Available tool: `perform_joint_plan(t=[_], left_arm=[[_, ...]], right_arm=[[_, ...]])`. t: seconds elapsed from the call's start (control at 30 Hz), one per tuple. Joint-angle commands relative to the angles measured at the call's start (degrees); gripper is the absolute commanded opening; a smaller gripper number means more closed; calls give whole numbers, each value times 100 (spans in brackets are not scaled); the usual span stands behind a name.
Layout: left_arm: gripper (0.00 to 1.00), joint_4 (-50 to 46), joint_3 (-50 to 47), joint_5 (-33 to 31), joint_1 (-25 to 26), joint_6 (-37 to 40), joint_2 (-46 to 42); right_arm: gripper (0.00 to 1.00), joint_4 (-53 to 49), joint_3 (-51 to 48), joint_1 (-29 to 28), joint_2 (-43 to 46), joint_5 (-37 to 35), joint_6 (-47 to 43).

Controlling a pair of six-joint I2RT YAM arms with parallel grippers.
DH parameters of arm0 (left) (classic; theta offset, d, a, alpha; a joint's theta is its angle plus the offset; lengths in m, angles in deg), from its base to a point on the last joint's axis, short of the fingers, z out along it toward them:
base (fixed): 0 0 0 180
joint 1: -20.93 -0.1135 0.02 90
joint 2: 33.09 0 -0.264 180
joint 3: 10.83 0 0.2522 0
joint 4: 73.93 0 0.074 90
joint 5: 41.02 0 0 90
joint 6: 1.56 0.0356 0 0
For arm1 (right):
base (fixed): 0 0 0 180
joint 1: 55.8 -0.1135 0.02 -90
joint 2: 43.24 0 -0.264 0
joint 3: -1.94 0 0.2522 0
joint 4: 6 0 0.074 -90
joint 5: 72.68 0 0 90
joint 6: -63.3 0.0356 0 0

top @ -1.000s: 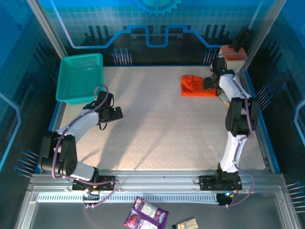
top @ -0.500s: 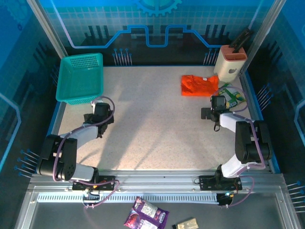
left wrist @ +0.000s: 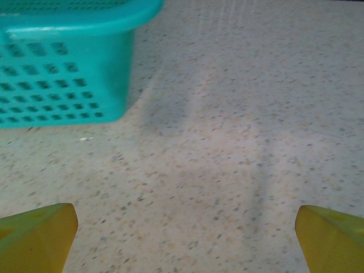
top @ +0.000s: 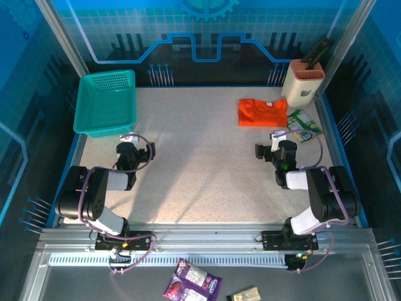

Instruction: Fold the inside-out t-shirt

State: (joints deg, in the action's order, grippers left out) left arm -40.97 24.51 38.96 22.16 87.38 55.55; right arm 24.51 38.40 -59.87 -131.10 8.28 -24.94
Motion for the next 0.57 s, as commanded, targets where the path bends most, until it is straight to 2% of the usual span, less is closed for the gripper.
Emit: perform_joint_plan(t=[0.0,0.17,0.53], left_arm=[[99,530,70,491,-44,143,26],[99,549,49,465,-18,165,26],[99,547,58,484,-27,159,22]], right_arm=[[100,645,3,52,-22,320,-158],[100,747,-18,0,-39,114,-150],[100,760,-29,-23,-48,406,-284]])
